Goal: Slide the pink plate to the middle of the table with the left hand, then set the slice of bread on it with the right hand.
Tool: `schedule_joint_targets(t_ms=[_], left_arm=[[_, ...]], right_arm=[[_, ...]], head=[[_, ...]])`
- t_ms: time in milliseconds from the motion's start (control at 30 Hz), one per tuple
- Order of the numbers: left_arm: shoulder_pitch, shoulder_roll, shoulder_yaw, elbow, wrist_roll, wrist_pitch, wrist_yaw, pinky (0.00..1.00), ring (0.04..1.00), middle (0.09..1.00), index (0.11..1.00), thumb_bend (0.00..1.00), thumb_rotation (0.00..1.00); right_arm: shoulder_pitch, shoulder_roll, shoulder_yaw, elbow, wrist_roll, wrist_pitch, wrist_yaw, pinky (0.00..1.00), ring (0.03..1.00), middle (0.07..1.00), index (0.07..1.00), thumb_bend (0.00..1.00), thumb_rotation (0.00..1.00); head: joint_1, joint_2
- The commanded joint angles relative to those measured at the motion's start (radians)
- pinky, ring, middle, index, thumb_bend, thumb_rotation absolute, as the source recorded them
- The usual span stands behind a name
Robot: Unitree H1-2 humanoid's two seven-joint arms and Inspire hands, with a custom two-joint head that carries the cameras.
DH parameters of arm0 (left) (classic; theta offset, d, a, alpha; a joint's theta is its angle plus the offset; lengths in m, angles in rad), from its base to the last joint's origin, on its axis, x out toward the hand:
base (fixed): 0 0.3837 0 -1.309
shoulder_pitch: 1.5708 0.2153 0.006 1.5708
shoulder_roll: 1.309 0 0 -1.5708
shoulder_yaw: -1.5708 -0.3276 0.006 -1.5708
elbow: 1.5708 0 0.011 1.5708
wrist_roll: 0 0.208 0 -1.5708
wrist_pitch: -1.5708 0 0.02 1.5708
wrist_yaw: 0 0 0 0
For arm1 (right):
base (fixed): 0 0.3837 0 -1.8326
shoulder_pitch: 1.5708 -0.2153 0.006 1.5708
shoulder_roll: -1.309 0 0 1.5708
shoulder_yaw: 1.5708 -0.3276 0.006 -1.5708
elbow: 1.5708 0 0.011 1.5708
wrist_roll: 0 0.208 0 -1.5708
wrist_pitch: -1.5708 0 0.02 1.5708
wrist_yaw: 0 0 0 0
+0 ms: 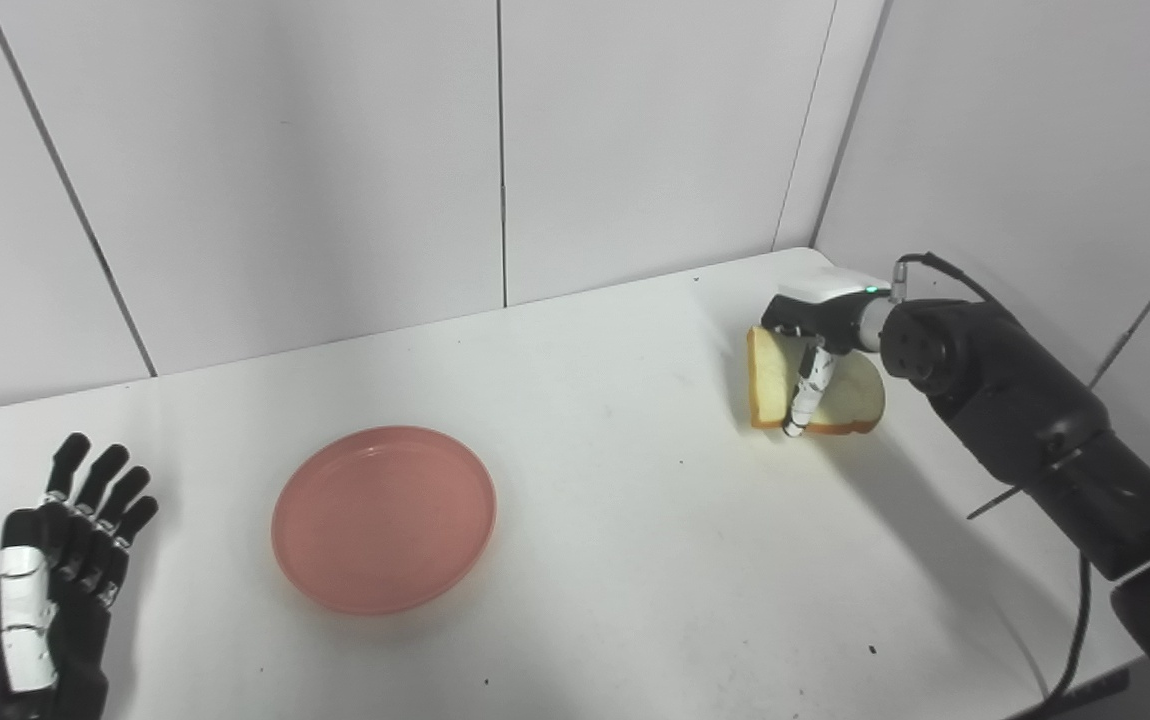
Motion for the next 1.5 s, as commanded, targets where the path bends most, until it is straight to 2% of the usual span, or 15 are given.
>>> schedule_joint_targets(t_ms=[0,233,333,467,667,733,767,900,967,1100,1200,1467], left_arm=[[-0.036,-0.007,-0.005,-0.006,0.014,-0.042,0.004,0.95,0.94,0.962,0.955,0.69,1.0],[-0.047,-0.051,-0.019,0.012,0.04,-0.041,0.025,0.96,0.937,0.957,0.95,0.69,1.0],[-0.045,-0.074,-0.032,0.004,0.072,-0.029,0.046,0.95,0.933,0.955,0.951,0.7,1.0],[-0.044,-0.106,-0.046,0.002,0.103,-0.024,0.069,0.94,0.926,0.949,0.948,0.68,1.0],[-0.048,-0.148,-0.081,0.0,0.152,-0.007,0.103,0.93,0.937,0.955,0.958,0.66,1.0],[-0.049,-0.156,-0.088,0.002,0.17,-0.01,0.113,0.92,0.931,0.949,0.953,0.66,1.0],[-0.05,-0.163,-0.092,0.003,0.176,-0.009,0.117,0.92,0.932,0.95,0.953,0.65,1.0],[-0.058,-0.19,-0.103,0.014,0.203,-0.013,0.142,0.92,0.934,0.949,0.953,0.64,1.0],[-0.063,-0.197,-0.109,0.027,0.216,-0.029,0.15,0.91,0.929,0.943,0.95,0.64,1.0],[-0.07,-0.207,-0.125,0.035,0.235,-0.034,0.159,0.92,0.938,0.949,0.953,0.66,1.0],[-0.073,-0.22,-0.13,0.029,0.238,-0.025,0.169,0.92,0.943,0.951,0.954,0.67,1.0],[-0.072,-0.251,-0.134,0.017,0.266,-0.02,0.194,0.91,0.922,0.936,0.939,0.67,1.0]], right_arm=[[-0.08,-0.02,-0.026,-0.058,0.006,0.038,0.009,0.43,0.481,0.479,0.501,0.53,0.0],[-0.17,0.018,-0.004,-0.148,0.004,0.088,0.056,0.4,0.463,0.481,0.498,0.53,0.0],[-0.221,0.041,0.018,-0.177,0.009,0.101,0.104,0.39,0.456,0.482,0.496,0.53,0.0],[-0.264,0.076,0.038,-0.181,0.011,0.08,0.121,0.38,0.445,0.469,0.509,0.53,0.0],[-0.319,0.194,0.081,-0.178,0.022,0.056,0.099,0.37,0.435,0.458,0.52,0.53,0.0],[-0.326,0.224,0.094,-0.184,0.018,0.048,0.092,0.4,0.464,0.474,0.504,0.53,0.0],[-0.331,0.245,0.104,-0.189,0.017,0.047,0.094,0.41,0.47,0.477,0.501,0.53,0.0],[-0.345,0.322,0.124,-0.199,0.042,0.027,0.088,0.43,0.481,0.479,0.501,0.53,0.0],[-0.351,0.355,0.129,-0.197,0.053,0.016,0.084,0.38,0.44,0.459,0.523,0.52,0.0],[-0.368,0.414,0.153,-0.194,0.057,0.011,0.09,0.35,0.422,0.457,0.53,0.52,0.0],[-0.379,0.445,0.176,-0.19,0.06,0.011,0.096,0.39,0.458,0.474,0.507,0.53,0.0],[-0.382,0.519,0.226,-0.146,0.075,-0.035,0.078,0.43,0.472,0.486,0.491,0.53,0.0]], head=[[0.004,-0.001],[0.059,-0.015],[0.085,-0.02],[0.134,-0.025],[0.275,-0.031],[0.28,-0.031],[0.317,-0.031],[0.368,-0.028],[0.39,-0.027],[0.423,-0.023],[0.432,-0.021],[0.445,-0.011]])
